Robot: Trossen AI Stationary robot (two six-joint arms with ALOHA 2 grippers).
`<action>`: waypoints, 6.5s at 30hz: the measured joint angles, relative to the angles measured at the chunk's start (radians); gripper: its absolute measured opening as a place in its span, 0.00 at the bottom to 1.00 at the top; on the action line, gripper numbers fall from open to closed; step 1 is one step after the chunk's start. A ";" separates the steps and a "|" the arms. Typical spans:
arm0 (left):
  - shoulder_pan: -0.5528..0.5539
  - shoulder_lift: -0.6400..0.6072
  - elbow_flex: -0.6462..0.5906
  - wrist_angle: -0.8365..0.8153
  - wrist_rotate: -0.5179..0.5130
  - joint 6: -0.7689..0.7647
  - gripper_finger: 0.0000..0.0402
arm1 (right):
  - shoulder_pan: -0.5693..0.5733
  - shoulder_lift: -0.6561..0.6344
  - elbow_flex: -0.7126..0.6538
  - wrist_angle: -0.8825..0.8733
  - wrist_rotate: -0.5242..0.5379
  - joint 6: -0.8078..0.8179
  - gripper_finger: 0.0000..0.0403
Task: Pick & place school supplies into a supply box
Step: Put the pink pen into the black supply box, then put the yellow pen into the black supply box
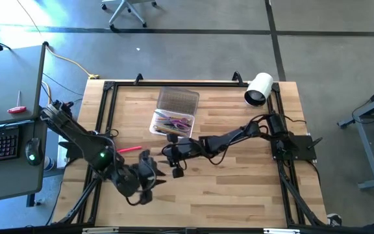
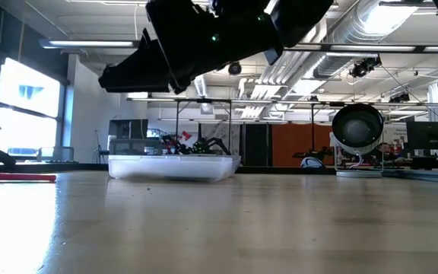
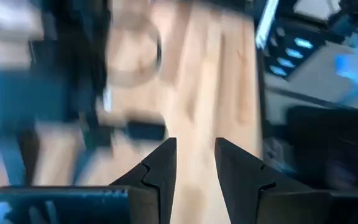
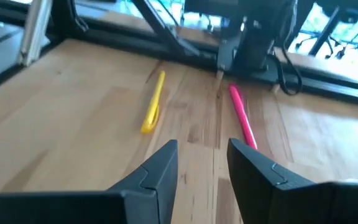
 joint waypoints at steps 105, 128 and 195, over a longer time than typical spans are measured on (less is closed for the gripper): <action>0.524 -0.046 -0.357 0.022 0.249 0.008 0.16 | 0.248 -0.093 -0.129 -0.158 0.247 0.018 0.29; 0.524 -0.048 0.222 -0.620 0.085 -0.001 0.19 | 0.078 0.271 0.040 0.059 0.416 0.290 0.29; 0.457 -0.035 0.221 -0.638 0.100 -0.066 0.08 | -0.193 -0.066 -0.170 -0.130 0.336 0.129 0.39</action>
